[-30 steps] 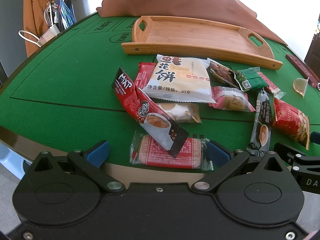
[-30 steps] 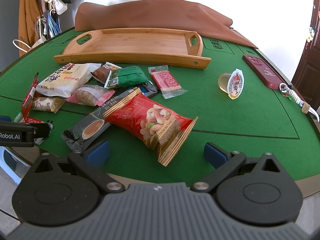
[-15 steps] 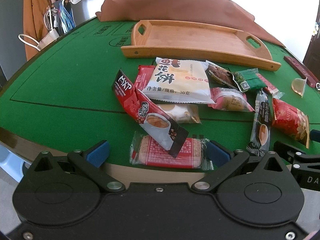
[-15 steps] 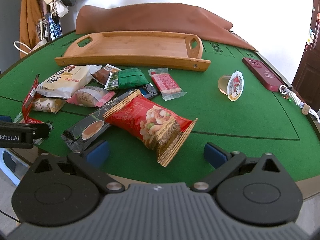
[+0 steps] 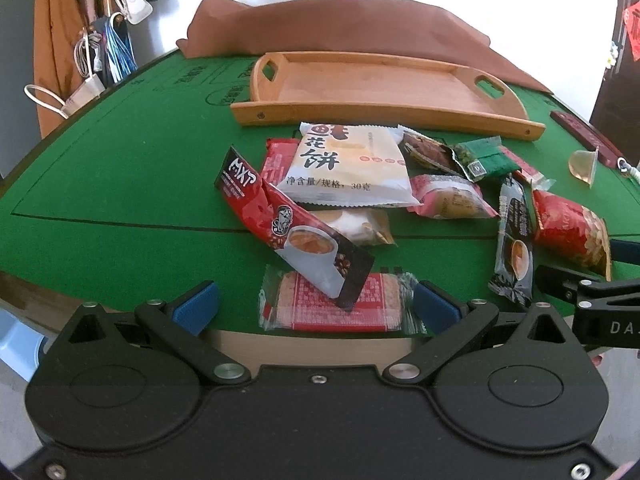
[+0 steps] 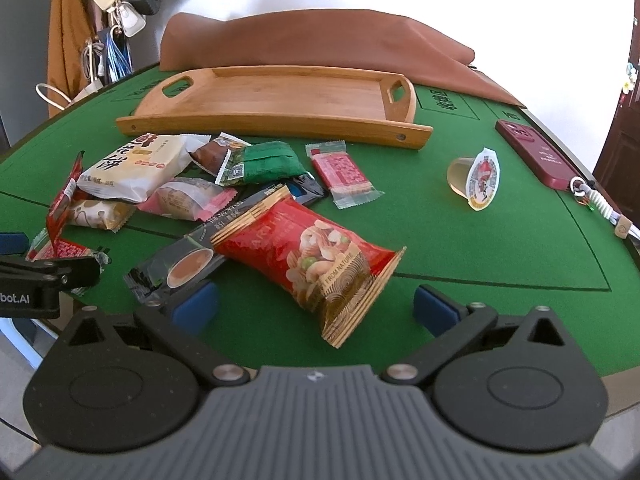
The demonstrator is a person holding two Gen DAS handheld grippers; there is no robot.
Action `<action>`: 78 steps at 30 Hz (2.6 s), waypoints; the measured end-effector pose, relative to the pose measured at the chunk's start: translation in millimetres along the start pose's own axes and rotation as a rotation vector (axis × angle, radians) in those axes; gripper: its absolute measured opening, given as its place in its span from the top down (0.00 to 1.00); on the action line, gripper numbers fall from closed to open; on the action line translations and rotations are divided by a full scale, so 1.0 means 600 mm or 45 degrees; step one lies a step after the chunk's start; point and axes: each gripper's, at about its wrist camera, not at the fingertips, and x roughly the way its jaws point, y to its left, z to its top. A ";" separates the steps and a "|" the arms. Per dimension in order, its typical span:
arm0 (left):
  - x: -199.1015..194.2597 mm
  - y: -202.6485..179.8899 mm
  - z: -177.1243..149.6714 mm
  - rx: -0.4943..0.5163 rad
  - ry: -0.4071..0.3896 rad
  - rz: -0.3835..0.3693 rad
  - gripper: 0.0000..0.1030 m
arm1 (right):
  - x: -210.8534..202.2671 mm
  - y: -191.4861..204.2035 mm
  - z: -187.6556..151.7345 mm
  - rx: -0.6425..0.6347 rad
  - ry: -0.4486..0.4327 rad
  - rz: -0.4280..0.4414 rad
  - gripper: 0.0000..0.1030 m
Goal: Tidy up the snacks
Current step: 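Grasp the red-and-white wafer packet with the left tool while the right tool grasps the red nut bag, then carry the wafer packet and nut bag onto the wooden tray with both tools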
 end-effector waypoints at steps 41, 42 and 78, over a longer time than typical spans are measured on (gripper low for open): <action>-0.036 -0.031 0.004 0.030 -0.039 -0.107 0.37 | 0.006 0.009 0.023 0.037 -0.058 0.026 0.17; -0.038 -0.033 0.006 0.035 -0.047 -0.110 0.37 | 0.004 0.009 0.025 0.039 -0.065 0.023 0.17; -0.060 -0.054 0.090 0.092 -0.268 -0.207 0.38 | 0.005 -0.026 0.078 0.107 -0.146 0.043 0.17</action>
